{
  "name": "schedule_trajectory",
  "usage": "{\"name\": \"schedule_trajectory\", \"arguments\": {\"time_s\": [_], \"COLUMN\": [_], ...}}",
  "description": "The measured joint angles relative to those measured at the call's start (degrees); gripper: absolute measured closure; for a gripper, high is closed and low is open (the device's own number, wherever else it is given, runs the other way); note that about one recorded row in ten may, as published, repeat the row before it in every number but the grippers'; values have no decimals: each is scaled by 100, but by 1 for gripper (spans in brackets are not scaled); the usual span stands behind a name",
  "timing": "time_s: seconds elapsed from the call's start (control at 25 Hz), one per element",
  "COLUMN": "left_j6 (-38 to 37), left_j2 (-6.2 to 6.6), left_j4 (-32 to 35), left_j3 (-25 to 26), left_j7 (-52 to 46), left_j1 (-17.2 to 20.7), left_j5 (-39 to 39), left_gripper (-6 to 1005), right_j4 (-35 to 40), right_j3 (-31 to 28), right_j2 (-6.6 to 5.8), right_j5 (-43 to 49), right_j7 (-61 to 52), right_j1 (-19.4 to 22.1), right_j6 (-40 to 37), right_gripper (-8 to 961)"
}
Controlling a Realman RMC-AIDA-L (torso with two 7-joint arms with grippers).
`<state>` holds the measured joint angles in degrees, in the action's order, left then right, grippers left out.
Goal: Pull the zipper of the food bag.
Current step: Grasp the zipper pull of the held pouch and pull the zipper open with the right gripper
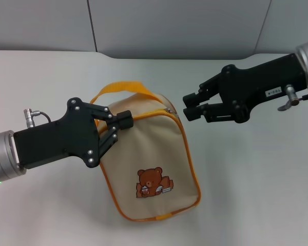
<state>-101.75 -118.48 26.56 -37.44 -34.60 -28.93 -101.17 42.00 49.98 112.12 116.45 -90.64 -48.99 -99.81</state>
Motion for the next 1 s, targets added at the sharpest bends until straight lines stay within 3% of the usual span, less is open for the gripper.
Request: {"name": "schedule_trajectory", "arguments": {"time_s": [0.32, 0.8, 1.0], "left_j6": [-23, -32, -33], "left_j2": [0, 3, -1], "left_j4": [8, 19, 18], "left_j3": [-2, -61, -63], "left_j7": [2, 6, 6], "left_j1": [1, -3, 11], "left_j5": [-6, -7, 1], "left_gripper": [971, 971, 975], "right_j4": [32, 11, 4], "right_j3": [27, 620, 834], "right_j2": [77, 209, 243], "right_j5": [257, 335, 337], "right_j7": [157, 47, -190], "right_j1": [-235, -467, -486], "right_j6": [98, 207, 214], "right_gripper": [719, 723, 873]}}
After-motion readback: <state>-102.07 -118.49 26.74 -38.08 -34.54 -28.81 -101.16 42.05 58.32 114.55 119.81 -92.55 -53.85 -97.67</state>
